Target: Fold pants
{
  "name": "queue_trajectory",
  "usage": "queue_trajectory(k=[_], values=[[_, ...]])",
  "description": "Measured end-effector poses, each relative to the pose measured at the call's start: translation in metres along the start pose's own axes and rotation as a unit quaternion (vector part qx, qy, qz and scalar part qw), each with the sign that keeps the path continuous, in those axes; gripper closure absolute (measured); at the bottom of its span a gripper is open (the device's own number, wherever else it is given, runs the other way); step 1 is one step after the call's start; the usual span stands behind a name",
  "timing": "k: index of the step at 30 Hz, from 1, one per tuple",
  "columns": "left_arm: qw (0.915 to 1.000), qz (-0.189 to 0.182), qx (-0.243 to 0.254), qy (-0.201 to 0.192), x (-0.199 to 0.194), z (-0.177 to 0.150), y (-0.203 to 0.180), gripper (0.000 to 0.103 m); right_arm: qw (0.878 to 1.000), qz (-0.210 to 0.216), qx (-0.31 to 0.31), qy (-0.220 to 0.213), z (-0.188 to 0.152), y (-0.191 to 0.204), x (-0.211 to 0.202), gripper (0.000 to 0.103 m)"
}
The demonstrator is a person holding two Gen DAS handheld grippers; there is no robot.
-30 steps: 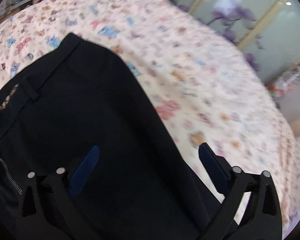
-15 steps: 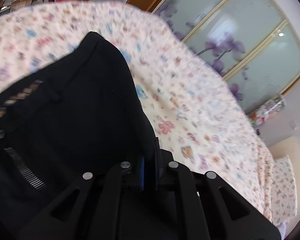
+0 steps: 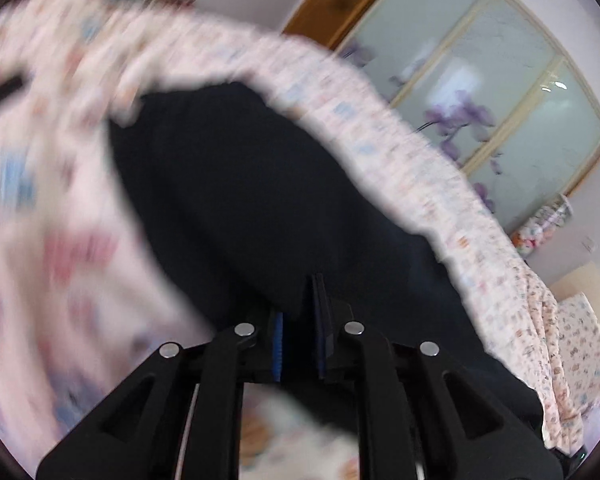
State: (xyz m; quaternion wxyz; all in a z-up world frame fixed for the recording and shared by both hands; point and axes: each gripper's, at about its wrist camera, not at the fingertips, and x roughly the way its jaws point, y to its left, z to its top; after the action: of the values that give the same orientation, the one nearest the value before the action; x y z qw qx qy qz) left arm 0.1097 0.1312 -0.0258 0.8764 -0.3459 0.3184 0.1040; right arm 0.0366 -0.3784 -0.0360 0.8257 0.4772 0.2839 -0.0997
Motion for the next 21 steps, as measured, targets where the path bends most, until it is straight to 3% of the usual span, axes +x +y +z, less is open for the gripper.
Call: queue_trajectory(k=[4, 6, 8, 9, 12, 16, 21], values=[[0.9977, -0.053, -0.033, -0.026, -0.009, -0.005, 0.025, 0.084, 0.999, -0.033, -0.011, 0.019, -0.010, -0.014, -0.004, 0.099], [0.9957, -0.061, -0.054, -0.044, -0.019, -0.002, 0.032, 0.060, 0.999, -0.033, -0.016, 0.025, -0.009, -0.010, -0.008, 0.094], [0.9902, -0.081, -0.090, -0.069, -0.034, 0.006, 0.045, 0.024, 0.999, -0.035, -0.013, 0.035, -0.007, -0.009, -0.010, 0.084], [0.9890, -0.076, -0.099, -0.080, -0.038, 0.011, 0.047, 0.018, 0.999, -0.032, -0.006, 0.042, -0.006, -0.008, -0.013, 0.077], [0.9853, -0.059, -0.117, -0.110, -0.044, 0.028, 0.059, 0.015, 0.999, -0.024, 0.015, 0.046, 0.001, -0.010, -0.027, 0.069], [0.9809, -0.090, -0.165, -0.051, -0.015, 0.046, 0.073, 0.015, 1.000, -0.022, 0.013, -0.003, 0.010, -0.002, -0.052, 0.069], [0.9778, -0.119, -0.170, -0.030, 0.001, 0.053, 0.073, 0.011, 0.999, 0.003, 0.026, -0.025, 0.026, -0.008, -0.065, 0.069]])
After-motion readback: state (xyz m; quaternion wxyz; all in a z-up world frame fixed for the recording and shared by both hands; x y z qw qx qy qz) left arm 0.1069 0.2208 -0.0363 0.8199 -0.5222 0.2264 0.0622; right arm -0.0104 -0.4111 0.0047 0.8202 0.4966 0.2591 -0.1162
